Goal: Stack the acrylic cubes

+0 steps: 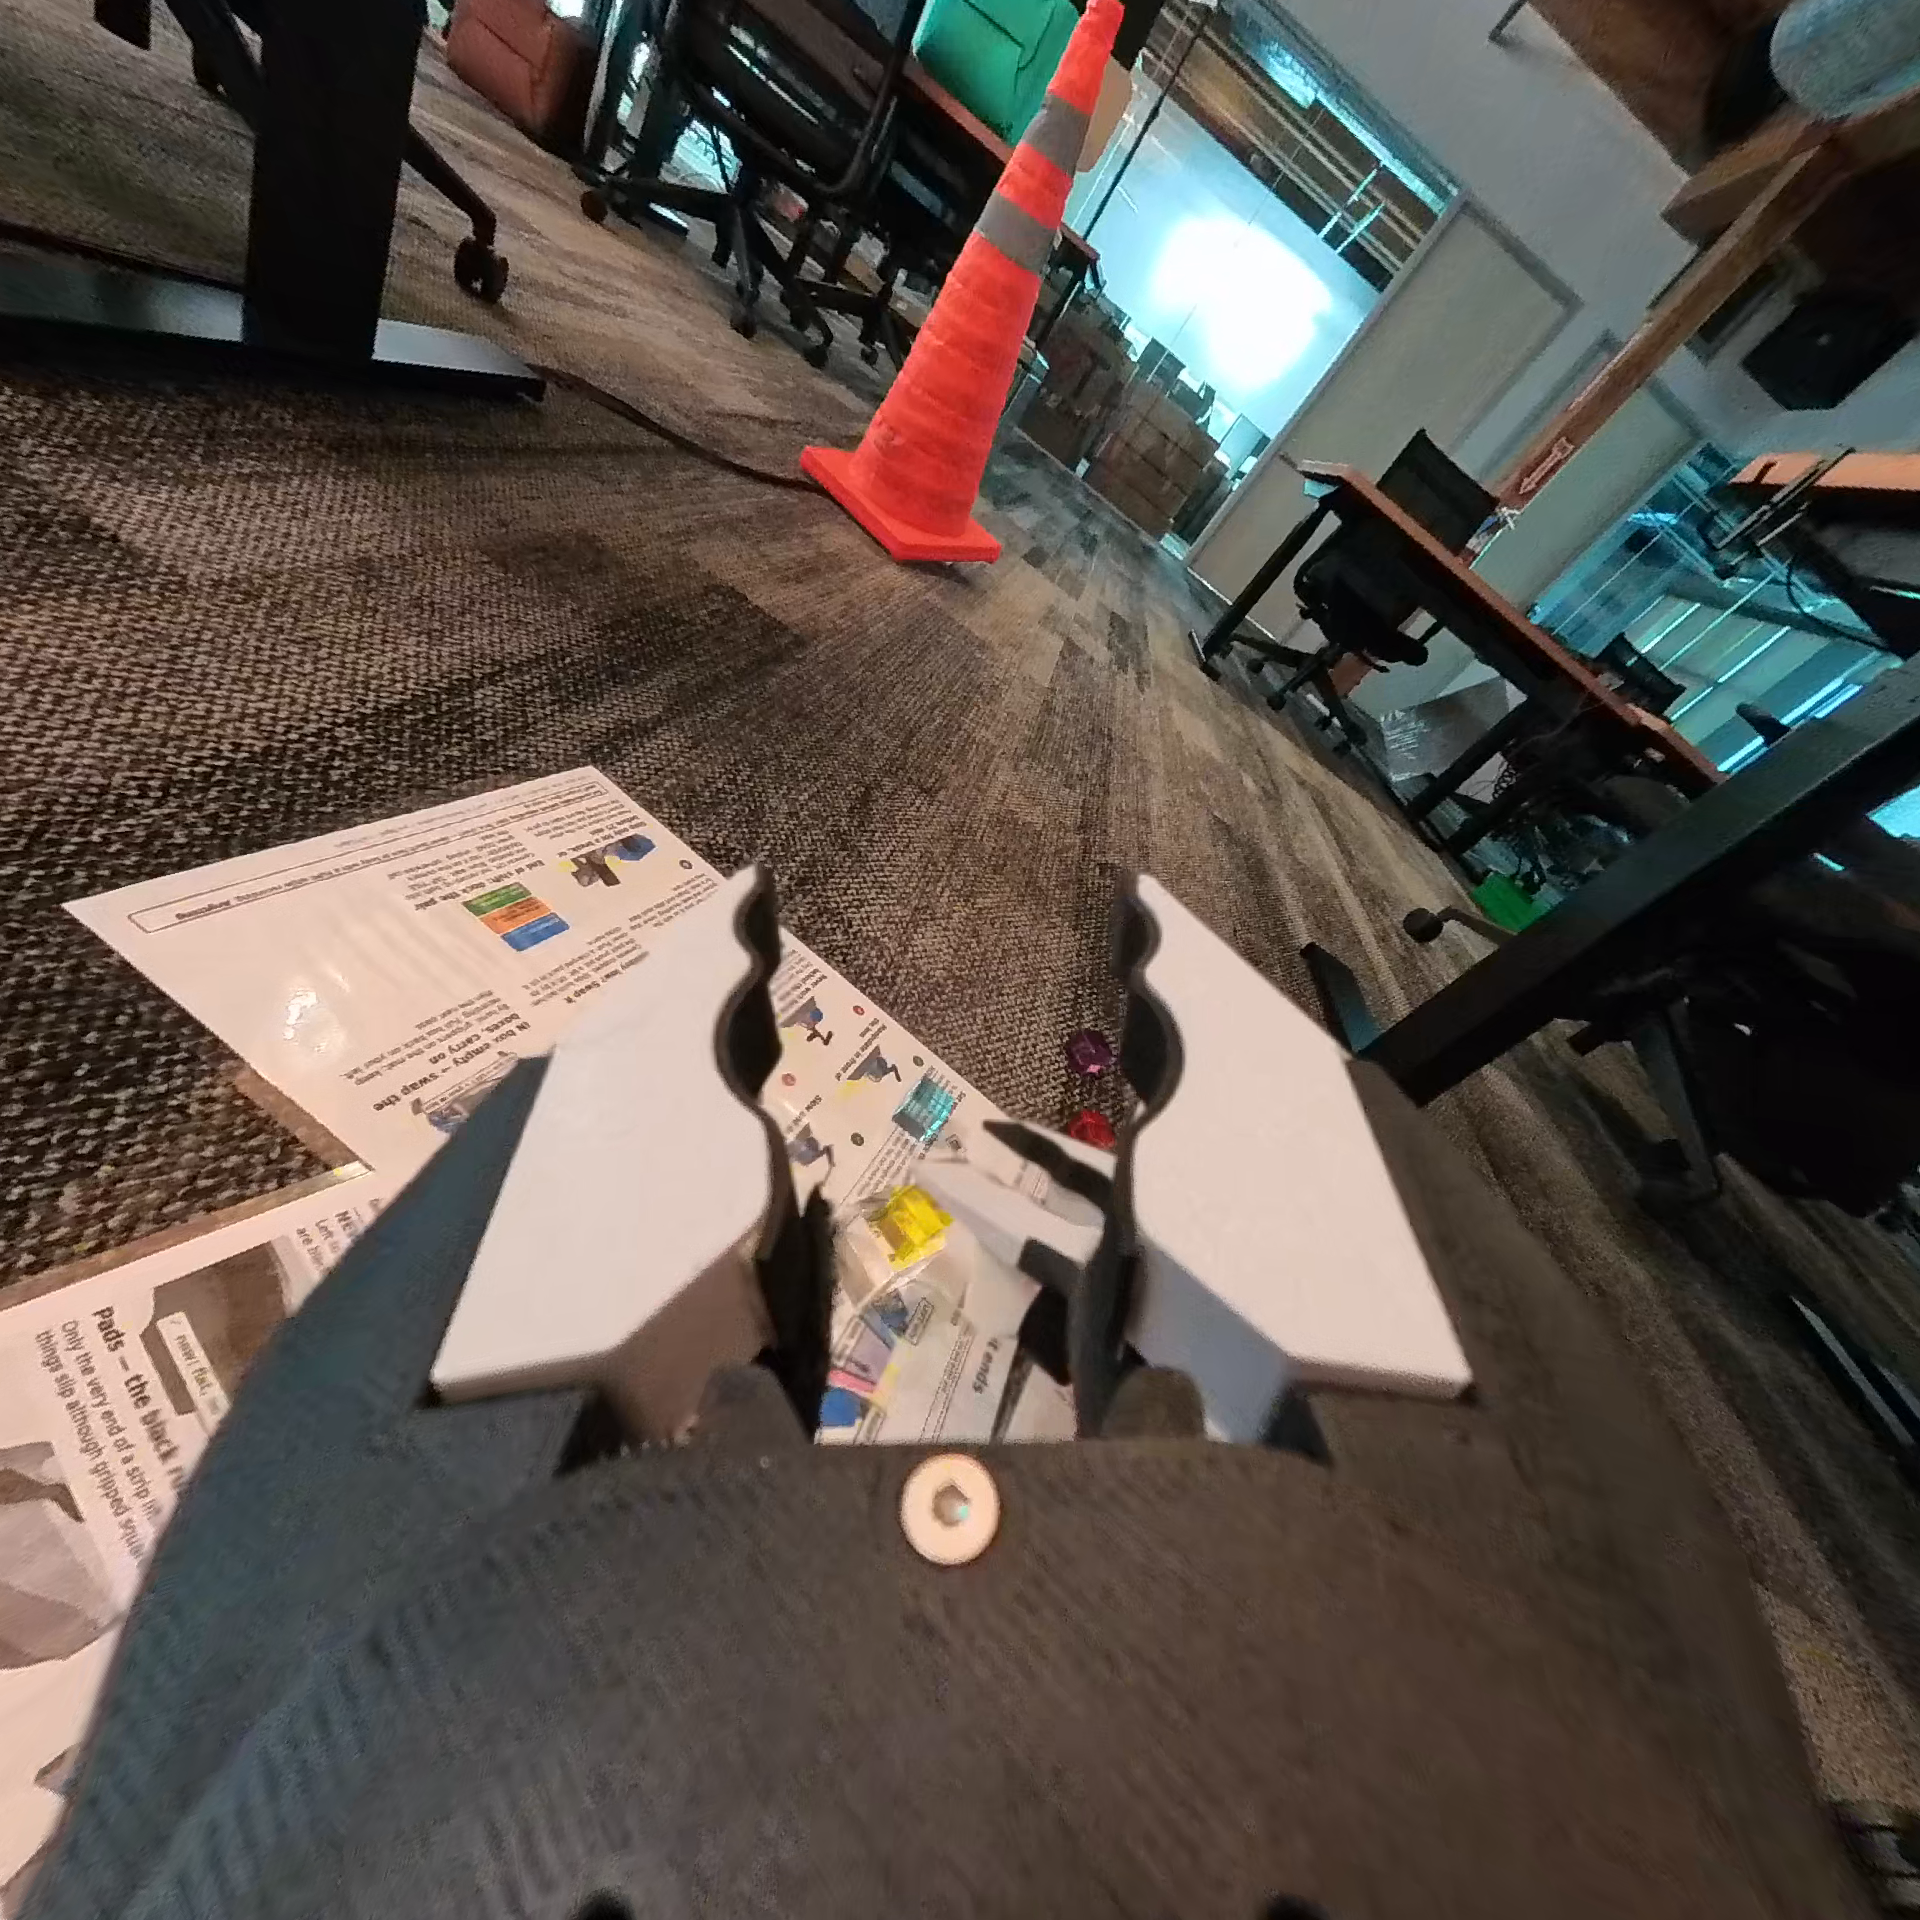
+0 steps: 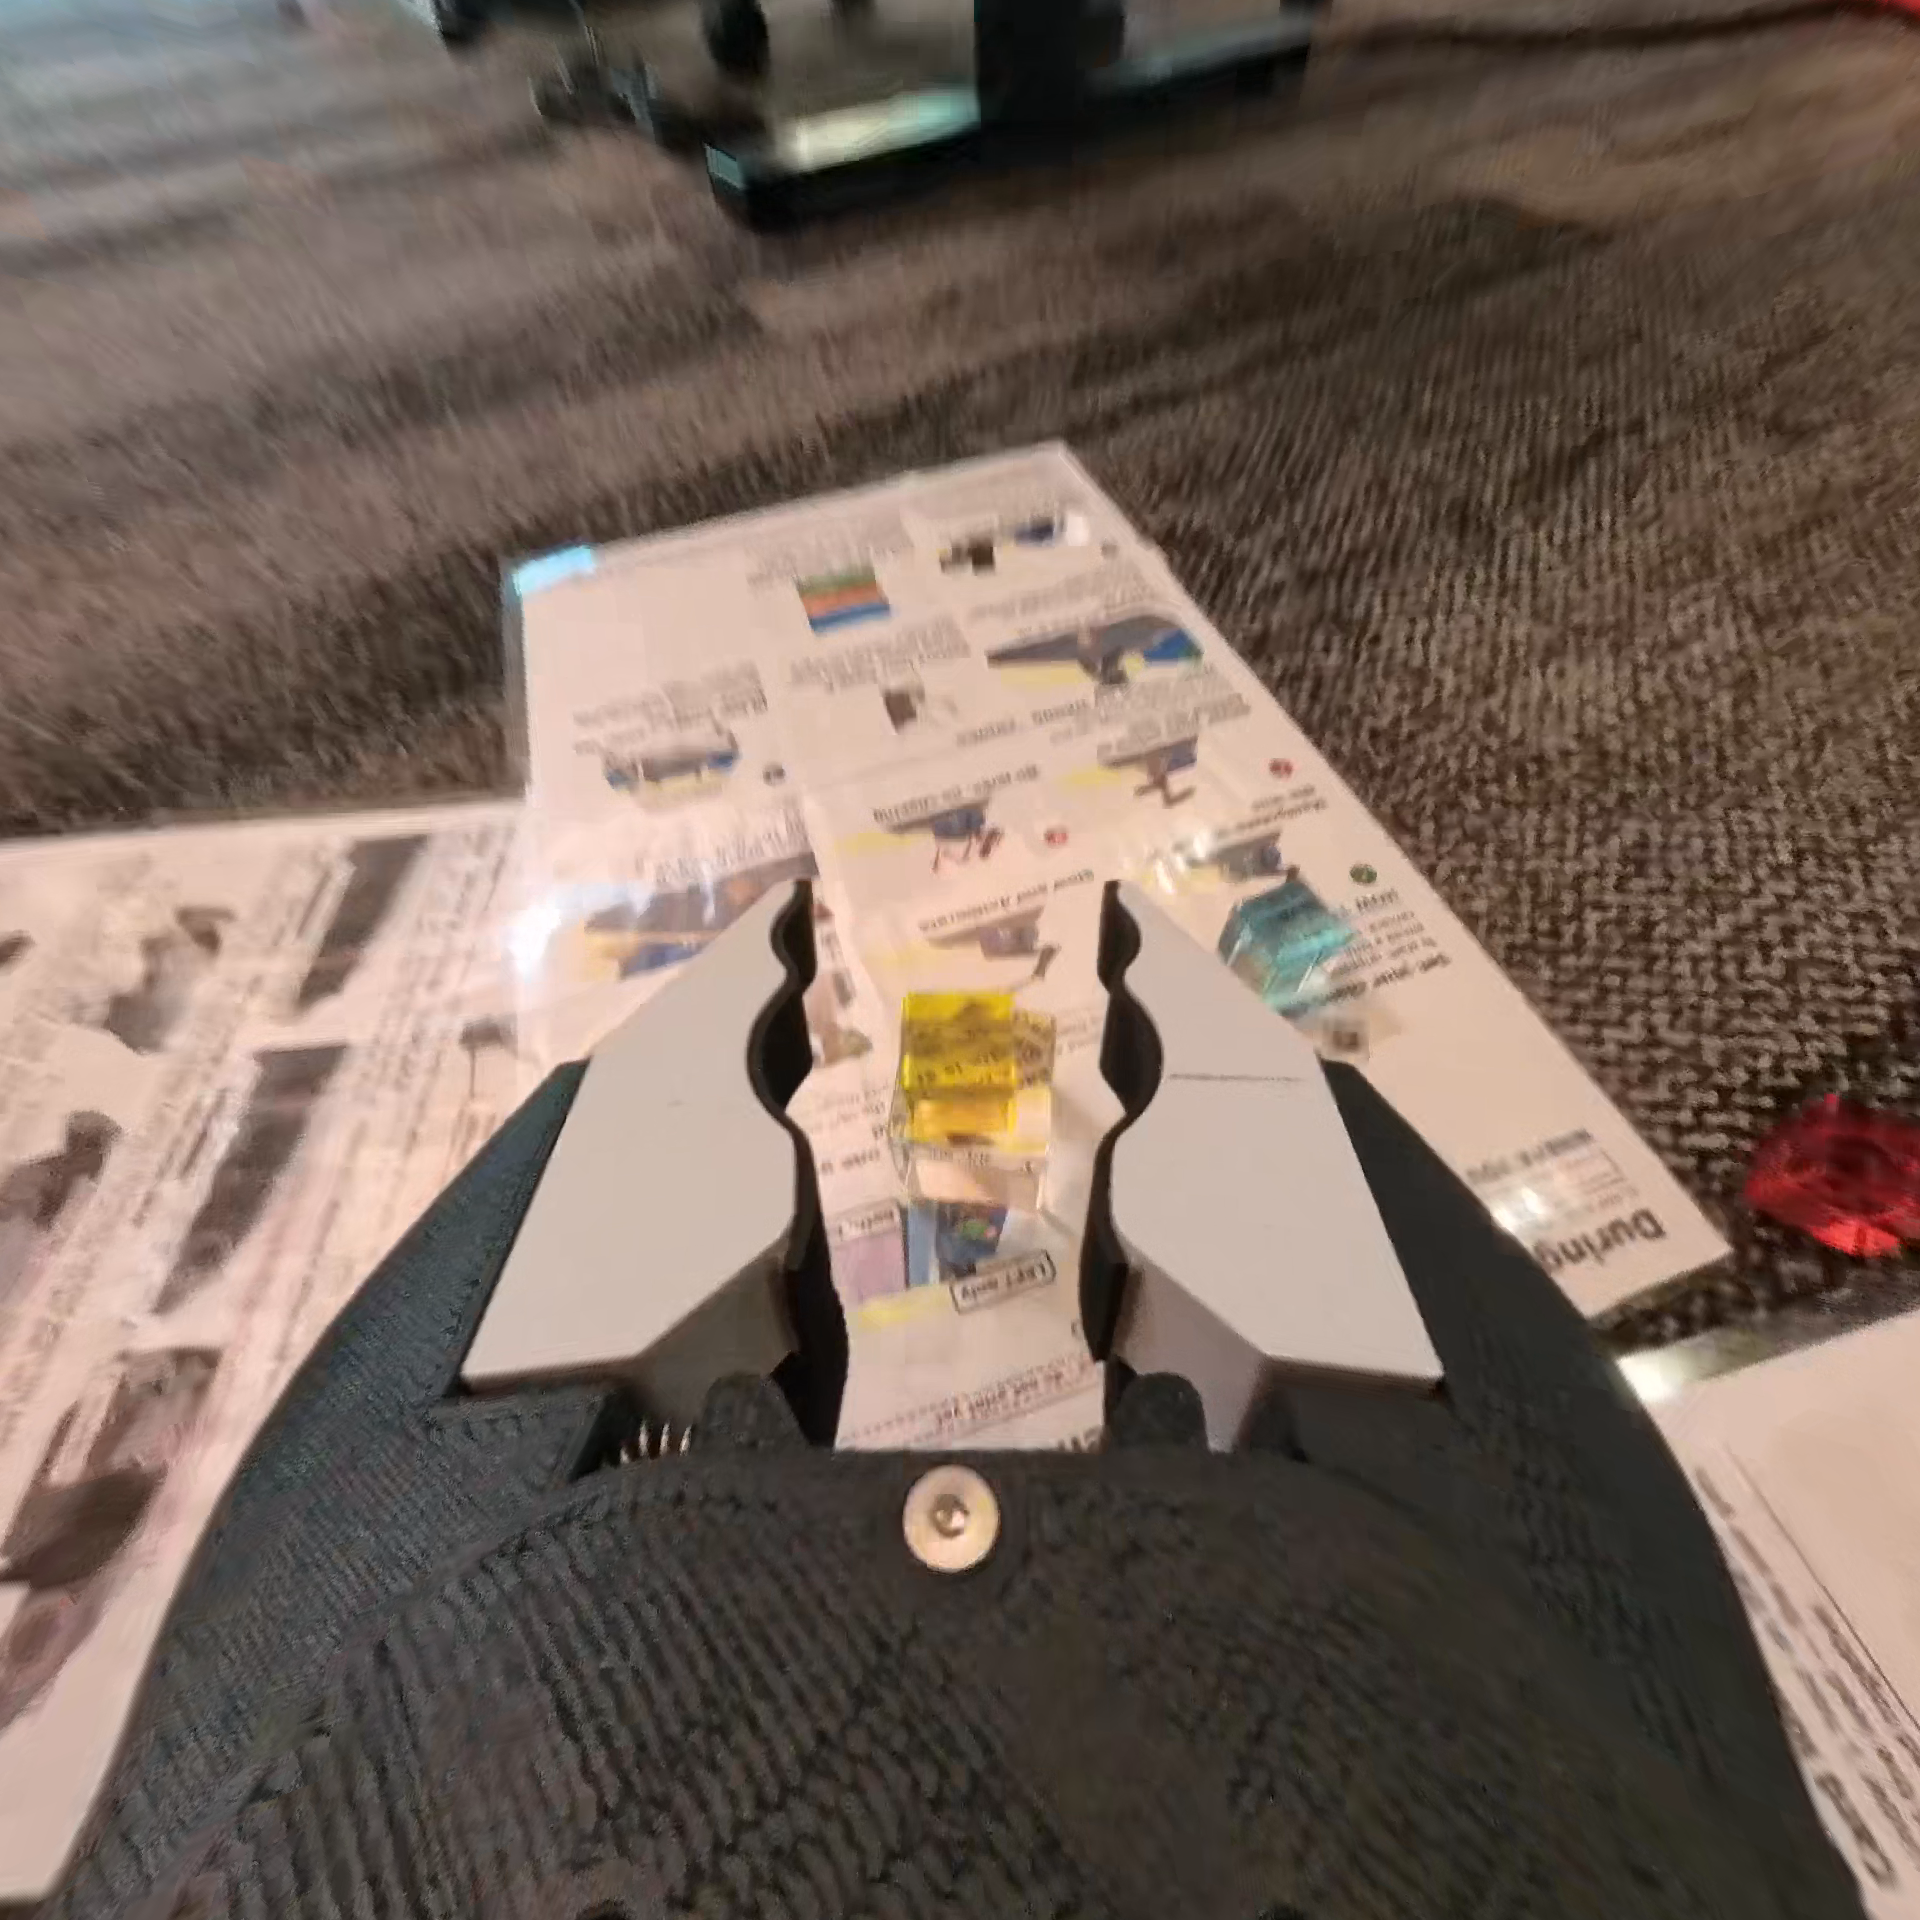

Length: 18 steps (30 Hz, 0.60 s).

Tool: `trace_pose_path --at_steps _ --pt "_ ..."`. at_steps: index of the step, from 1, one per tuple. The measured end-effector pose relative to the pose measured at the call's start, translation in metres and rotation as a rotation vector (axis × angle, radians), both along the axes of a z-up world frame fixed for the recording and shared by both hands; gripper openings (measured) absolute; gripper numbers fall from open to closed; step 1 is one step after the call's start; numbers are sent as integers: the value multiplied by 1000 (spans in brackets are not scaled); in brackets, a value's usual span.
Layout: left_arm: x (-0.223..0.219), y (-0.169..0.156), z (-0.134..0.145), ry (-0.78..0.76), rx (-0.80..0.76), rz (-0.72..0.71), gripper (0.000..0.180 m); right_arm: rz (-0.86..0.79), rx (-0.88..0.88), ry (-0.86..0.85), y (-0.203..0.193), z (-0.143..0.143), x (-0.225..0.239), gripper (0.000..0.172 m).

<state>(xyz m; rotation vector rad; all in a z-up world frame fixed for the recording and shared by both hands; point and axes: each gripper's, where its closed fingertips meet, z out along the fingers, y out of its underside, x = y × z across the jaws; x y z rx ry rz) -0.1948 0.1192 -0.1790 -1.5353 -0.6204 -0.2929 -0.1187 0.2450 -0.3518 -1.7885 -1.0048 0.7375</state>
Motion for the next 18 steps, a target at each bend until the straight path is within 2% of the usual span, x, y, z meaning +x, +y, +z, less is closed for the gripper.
trace_pose_path --at_steps 4,7,9,12,15,18 --pt "1 0 -1 -1 -4 -6 64 -107 102 126 26 36 20 47" --pt "4 2 -3 -17 -9 -26 62 -181 149 118 47 42 37 42" --pt "7 4 -7 -23 -23 -49 59 -218 116 77 61 30 45 39" --pt "13 8 -12 -22 -50 -83 55 -196 -25 3 71 -7 44 37" --pt "16 11 -14 -22 -61 -103 54 -129 -172 -69 76 -43 37 42" --pt "17 14 -18 -36 -65 -117 54 -71 -212 -110 84 -63 29 49"
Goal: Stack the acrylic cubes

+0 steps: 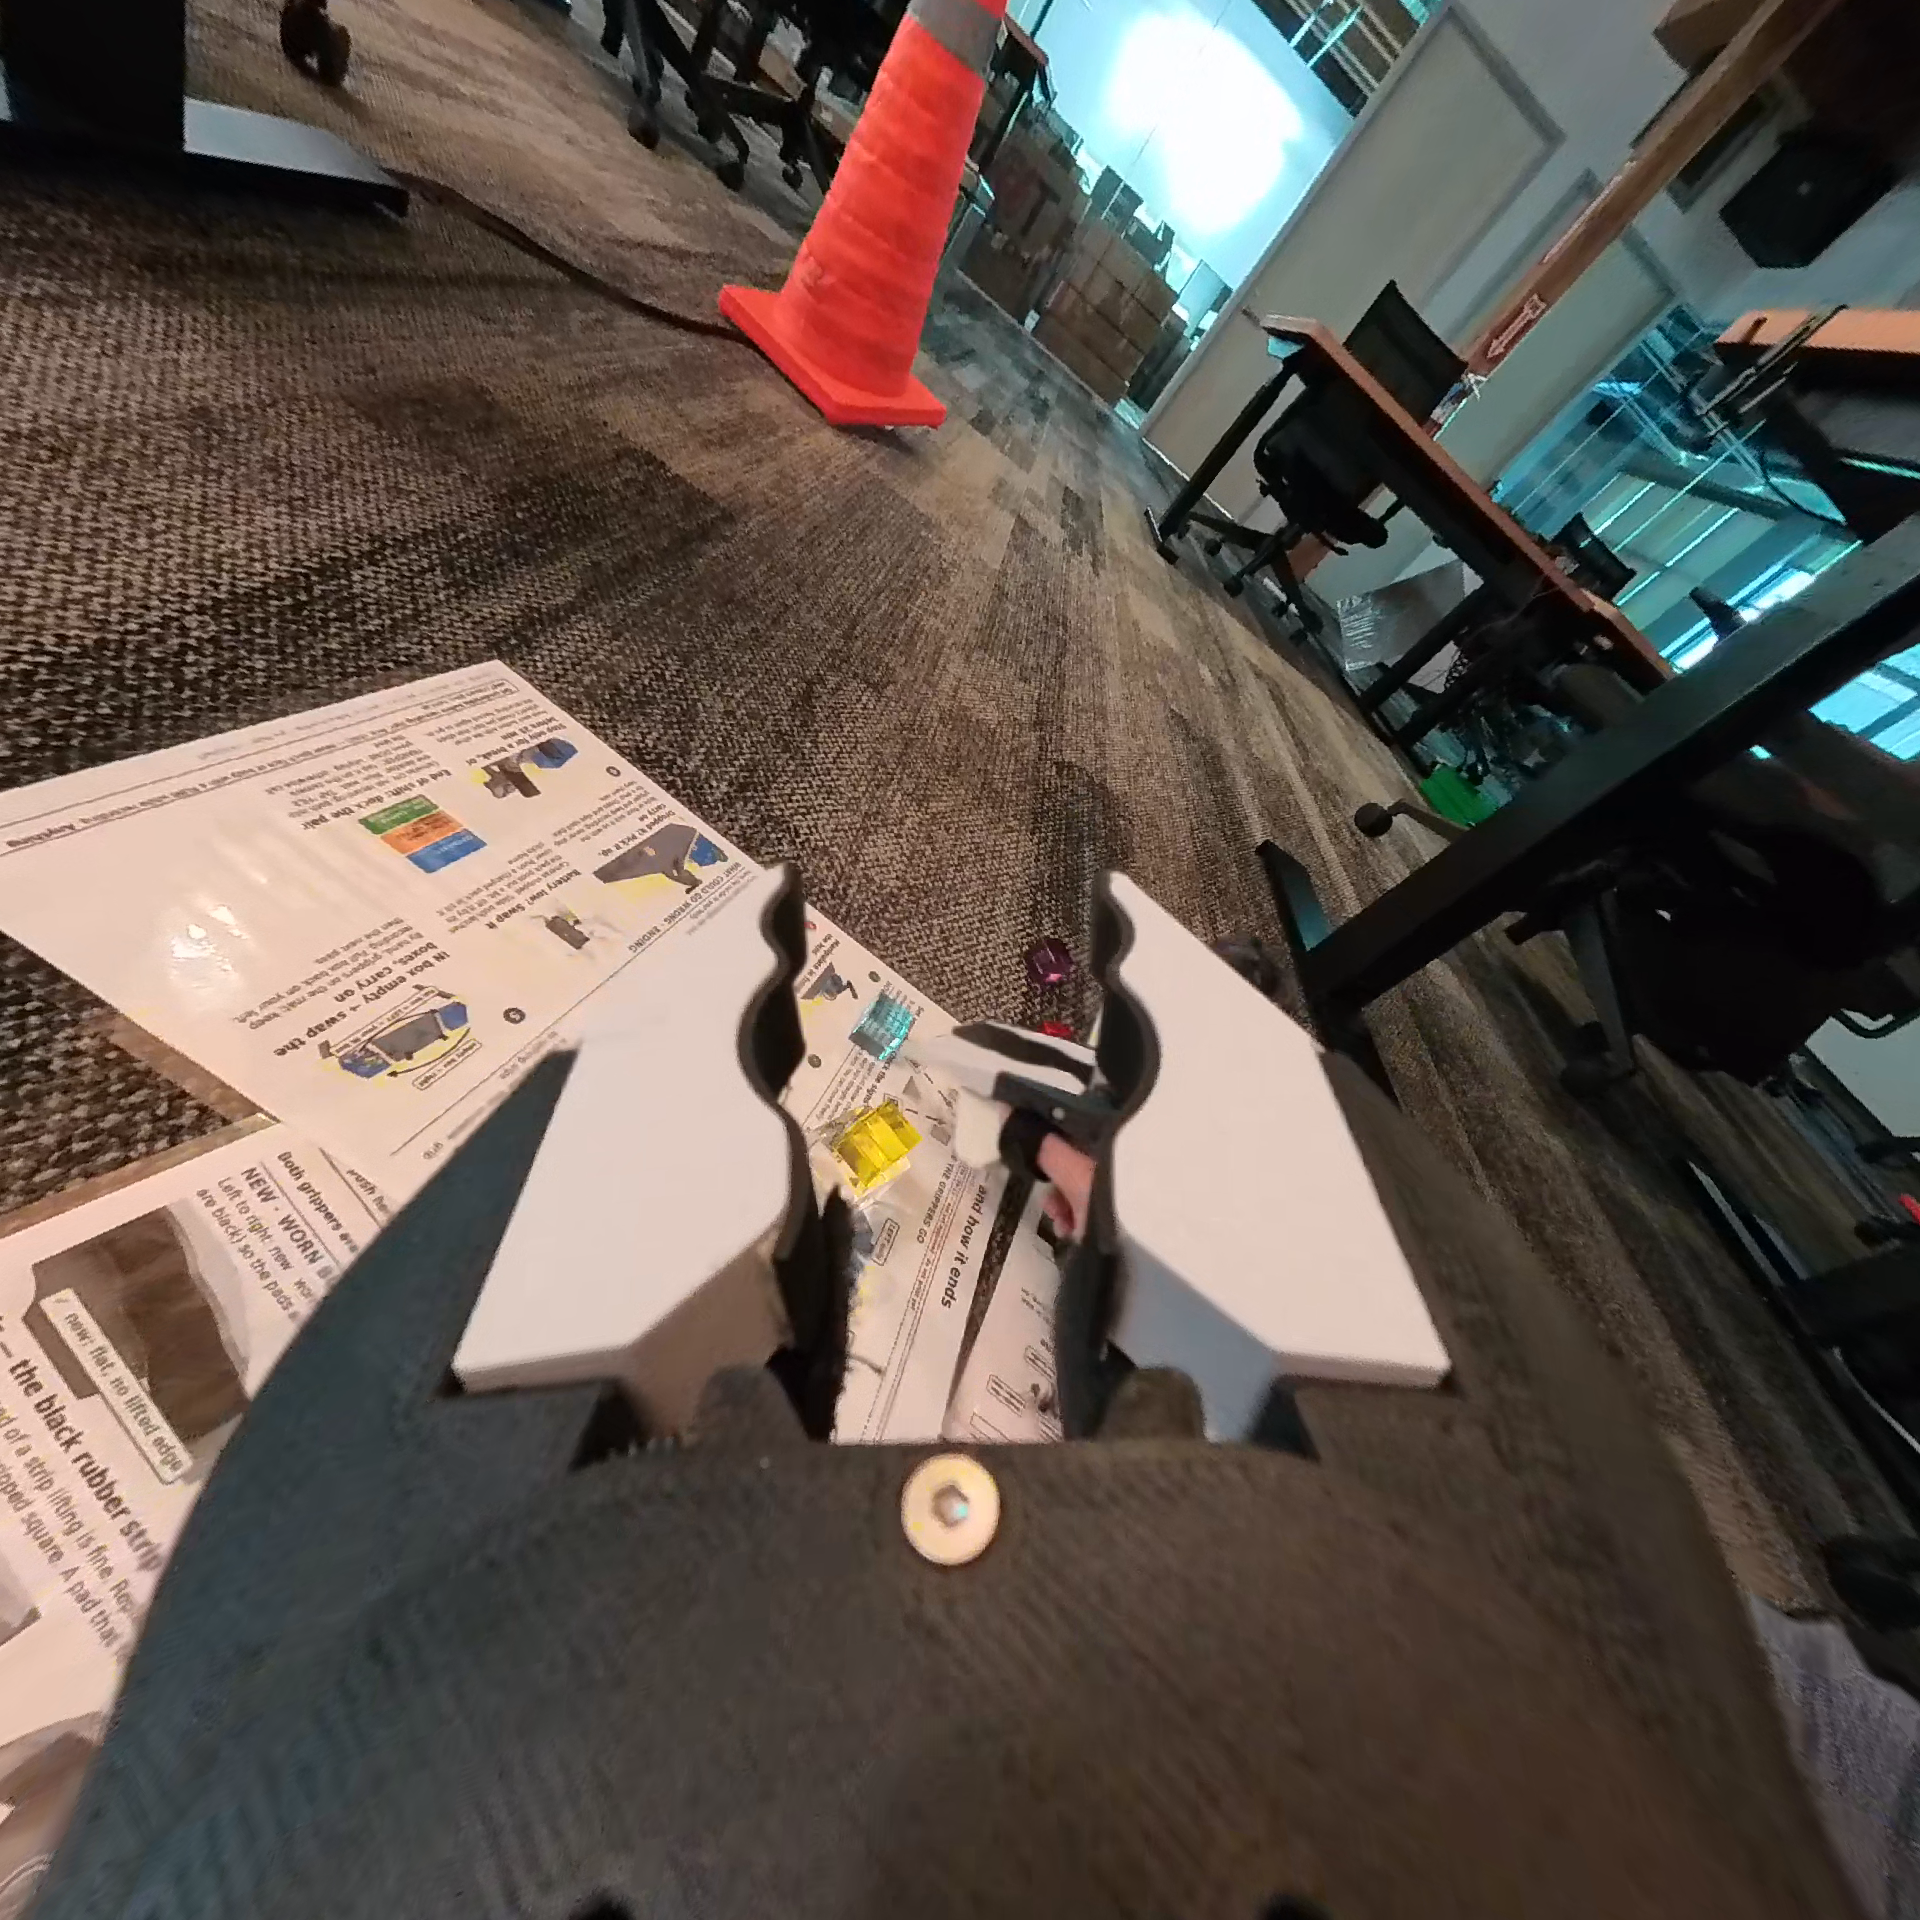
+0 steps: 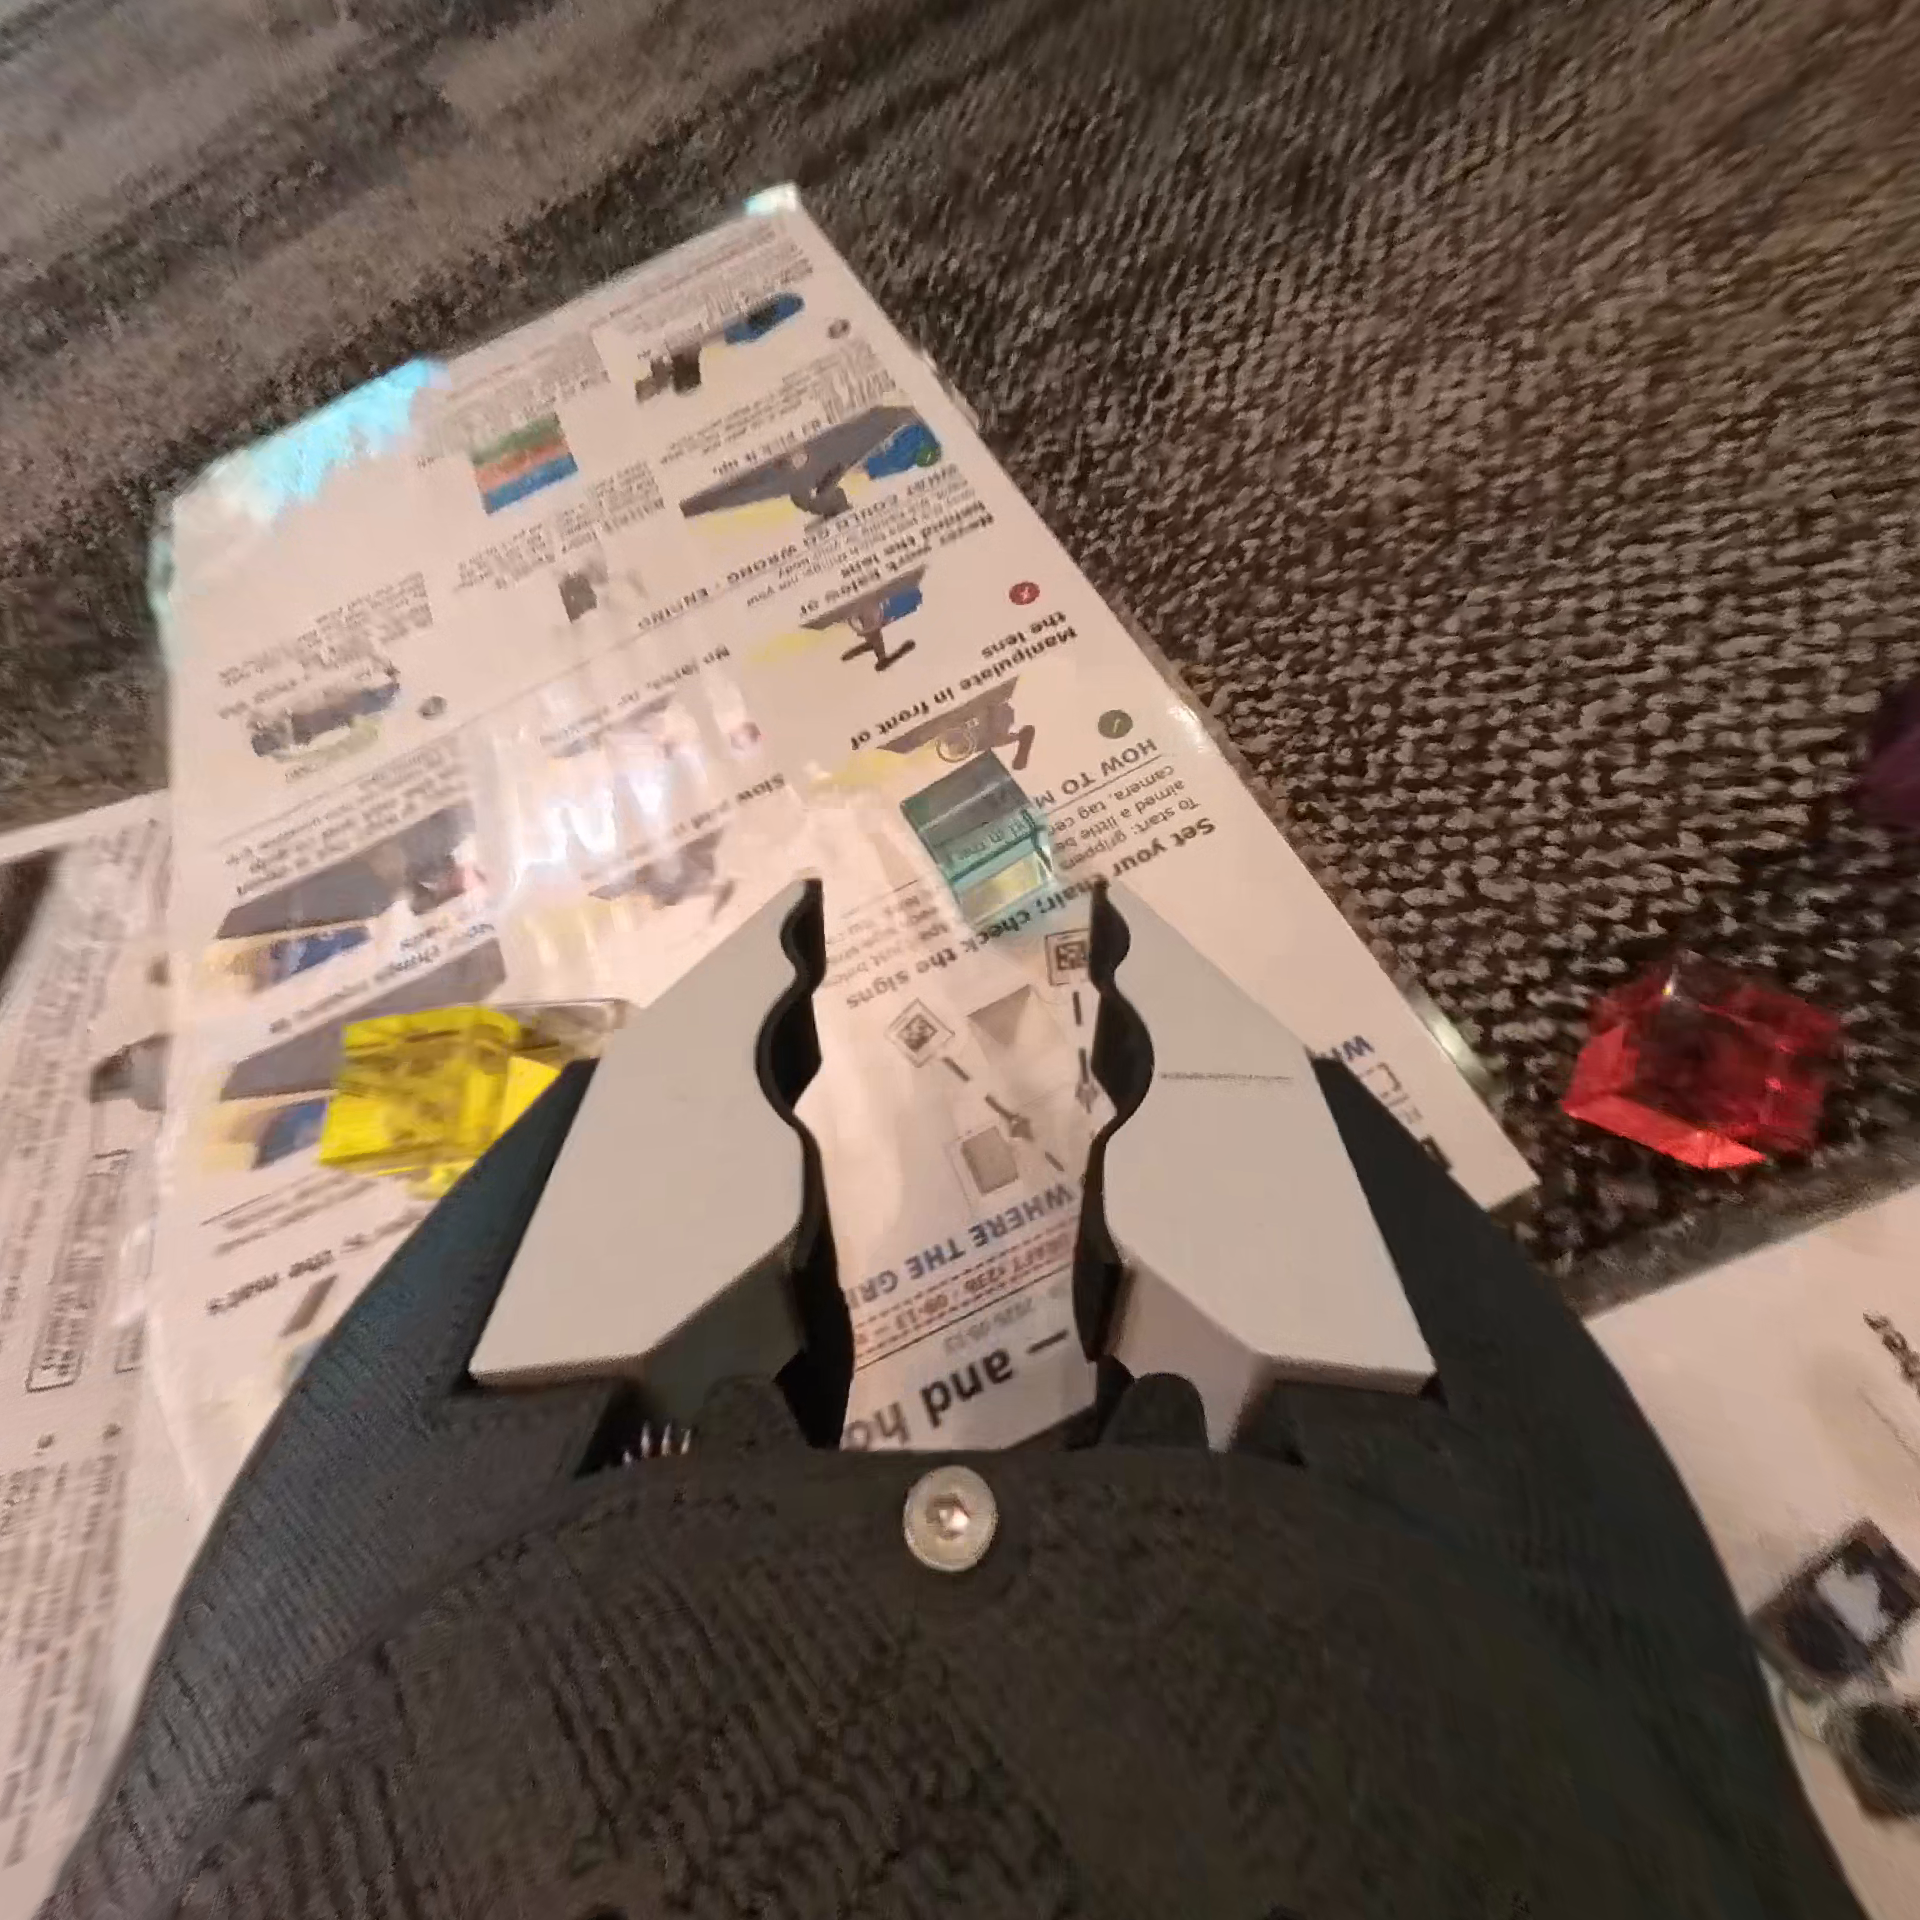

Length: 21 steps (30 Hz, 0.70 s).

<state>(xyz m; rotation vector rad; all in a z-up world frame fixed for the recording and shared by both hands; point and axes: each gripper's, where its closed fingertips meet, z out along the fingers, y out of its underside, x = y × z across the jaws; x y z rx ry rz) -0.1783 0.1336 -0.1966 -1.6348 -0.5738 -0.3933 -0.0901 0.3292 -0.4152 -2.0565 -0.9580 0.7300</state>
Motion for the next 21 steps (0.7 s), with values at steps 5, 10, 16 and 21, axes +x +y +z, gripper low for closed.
trace_pose_path --at_steps 5,10,16,21 --pt "2 7 -6 -21 -12 -28 54 122 82 -136 12 -23 -15 57" --pt "6 12 -11 -21 -31 -53 53 239 151 -259 17 -30 -22 32" --pt "7 13 -13 -31 -35 -62 53 560 247 -178 -6 20 -38 25" --pt "2 11 -11 -44 -17 -39 53 1013 22 -41 -77 58 -30 25"
